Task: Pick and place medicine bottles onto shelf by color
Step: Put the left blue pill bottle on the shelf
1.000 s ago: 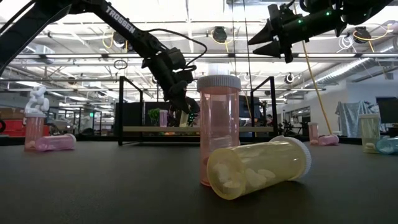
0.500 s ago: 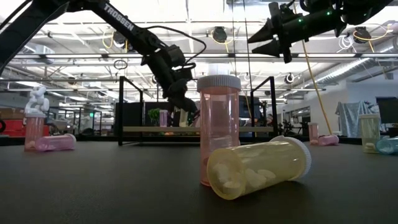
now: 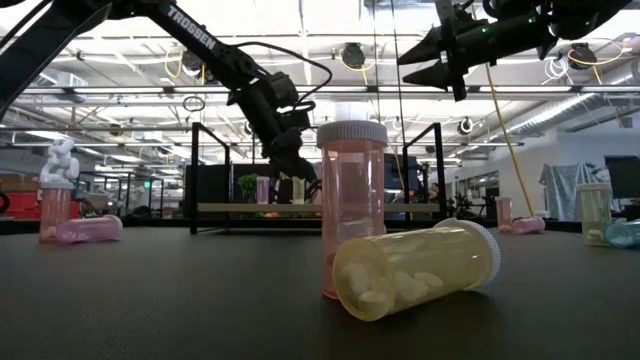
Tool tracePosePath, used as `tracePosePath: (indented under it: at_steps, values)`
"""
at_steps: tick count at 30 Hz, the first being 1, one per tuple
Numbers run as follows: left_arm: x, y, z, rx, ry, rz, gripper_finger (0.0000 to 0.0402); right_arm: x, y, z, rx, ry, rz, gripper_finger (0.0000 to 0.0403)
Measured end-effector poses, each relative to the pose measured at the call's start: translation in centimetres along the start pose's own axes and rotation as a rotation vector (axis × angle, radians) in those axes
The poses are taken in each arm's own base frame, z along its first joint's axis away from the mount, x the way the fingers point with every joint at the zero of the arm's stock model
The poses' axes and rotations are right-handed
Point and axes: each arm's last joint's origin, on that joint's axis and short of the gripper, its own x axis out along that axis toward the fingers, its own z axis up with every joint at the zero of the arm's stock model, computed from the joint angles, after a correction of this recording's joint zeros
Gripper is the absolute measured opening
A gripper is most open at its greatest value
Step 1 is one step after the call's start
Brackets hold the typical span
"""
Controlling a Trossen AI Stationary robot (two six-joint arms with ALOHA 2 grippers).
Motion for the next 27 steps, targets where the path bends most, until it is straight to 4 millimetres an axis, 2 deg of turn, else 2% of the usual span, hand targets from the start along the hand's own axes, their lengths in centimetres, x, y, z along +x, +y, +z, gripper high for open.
tracePosePath:
  at_steps: [10, 14, 21, 27]
  values:
    - [0.2, -0.7, 0.3, 0.024, 0.013, 0.027, 0.0276, 0.0, 0.1, 0.0, 0.025, 0.008, 0.025, 0.0194]
    - [-0.9, -1.2, 0.8, 0.035, -0.002, 0.031, 0.0276, -0.5, 0.3, 0.3, 0.01, -0.012, 0.035, 0.0194]
    - [-5.6, -2.8, 2.7, 0.063, -0.094, 0.057, 0.0276, -2.5, 1.2, 1.6, -0.031, -0.098, 0.067, 0.0194]
    - [-10.9, -6.1, 4.6, 0.072, -0.226, 0.055, 0.0276, -3.6, 1.7, 2.1, -0.041, -0.118, 0.131, 0.0194]
